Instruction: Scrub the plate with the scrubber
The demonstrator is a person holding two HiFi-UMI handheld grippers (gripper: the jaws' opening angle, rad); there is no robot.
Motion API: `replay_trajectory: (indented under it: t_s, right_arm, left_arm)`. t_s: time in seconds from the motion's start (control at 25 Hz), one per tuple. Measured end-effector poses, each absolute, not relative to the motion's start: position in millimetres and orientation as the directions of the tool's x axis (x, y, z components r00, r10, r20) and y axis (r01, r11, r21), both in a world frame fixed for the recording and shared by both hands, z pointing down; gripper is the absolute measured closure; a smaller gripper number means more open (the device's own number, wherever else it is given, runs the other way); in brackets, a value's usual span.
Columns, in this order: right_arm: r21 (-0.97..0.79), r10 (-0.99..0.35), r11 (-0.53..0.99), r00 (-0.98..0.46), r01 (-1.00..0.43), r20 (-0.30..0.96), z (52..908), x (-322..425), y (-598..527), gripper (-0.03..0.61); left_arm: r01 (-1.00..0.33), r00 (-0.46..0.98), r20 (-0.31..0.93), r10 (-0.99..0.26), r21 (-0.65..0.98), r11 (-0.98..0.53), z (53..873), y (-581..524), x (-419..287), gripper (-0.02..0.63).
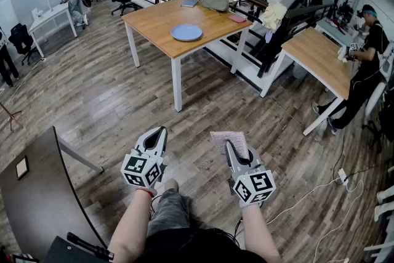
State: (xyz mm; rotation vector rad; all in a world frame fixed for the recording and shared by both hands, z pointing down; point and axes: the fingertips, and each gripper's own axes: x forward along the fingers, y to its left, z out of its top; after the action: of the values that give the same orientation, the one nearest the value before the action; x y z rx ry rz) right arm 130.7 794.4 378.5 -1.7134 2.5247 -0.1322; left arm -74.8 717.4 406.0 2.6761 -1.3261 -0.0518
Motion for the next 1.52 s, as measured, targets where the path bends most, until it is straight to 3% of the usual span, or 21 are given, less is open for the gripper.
replay_trajectory:
  t_s: [1.0,1.52]
  right_arm:
    - [-0.150,-0.947,0.315,-0.320,-0.937,0.010,393,79,533,0.505]
    - [-0.201,-0.951,0.299,-0.310,-0.933,0.024,407,65,459,0.503]
  left_arm:
    - [-0.772,0.632,0.041,-0.774,0.117,-0.625,398,466,-142,0.617]
    - [-0.758,0.648,0.077,-0.758,0.165,-0.631,421,396,-155,0.617]
